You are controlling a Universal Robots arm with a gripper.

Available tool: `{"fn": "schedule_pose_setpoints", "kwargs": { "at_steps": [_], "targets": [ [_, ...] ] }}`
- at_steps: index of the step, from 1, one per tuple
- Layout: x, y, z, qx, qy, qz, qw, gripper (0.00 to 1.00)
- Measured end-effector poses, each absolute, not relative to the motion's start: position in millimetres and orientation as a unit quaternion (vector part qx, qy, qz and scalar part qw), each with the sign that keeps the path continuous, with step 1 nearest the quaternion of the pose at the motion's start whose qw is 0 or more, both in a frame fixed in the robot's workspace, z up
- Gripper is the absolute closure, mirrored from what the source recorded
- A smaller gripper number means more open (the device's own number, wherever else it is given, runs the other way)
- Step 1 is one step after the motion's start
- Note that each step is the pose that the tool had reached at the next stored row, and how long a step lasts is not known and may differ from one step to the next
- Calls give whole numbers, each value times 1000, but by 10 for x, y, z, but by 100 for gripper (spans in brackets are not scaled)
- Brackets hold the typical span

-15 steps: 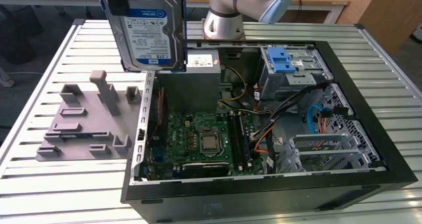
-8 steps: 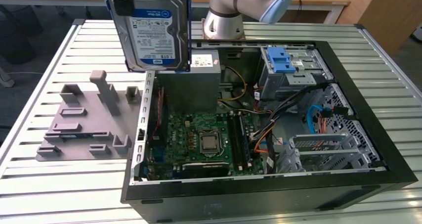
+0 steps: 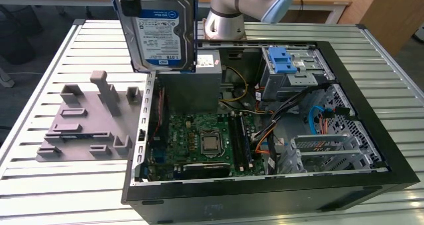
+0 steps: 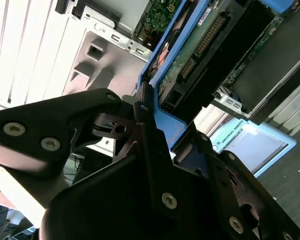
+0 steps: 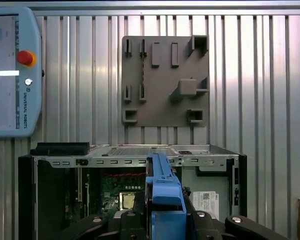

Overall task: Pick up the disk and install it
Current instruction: 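Pick up the disk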

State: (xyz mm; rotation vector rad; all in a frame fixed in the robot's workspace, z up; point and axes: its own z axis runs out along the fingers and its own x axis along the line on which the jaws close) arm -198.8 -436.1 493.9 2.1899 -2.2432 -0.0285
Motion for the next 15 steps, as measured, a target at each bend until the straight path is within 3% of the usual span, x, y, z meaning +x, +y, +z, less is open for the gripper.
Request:
{"fn": "schedule_pose_setpoints", "kwargs": {
  "at_steps": [15],
  "targets": [
    [-1787,-4584,4918,699,-716,-9,3,64]
  ]
}}
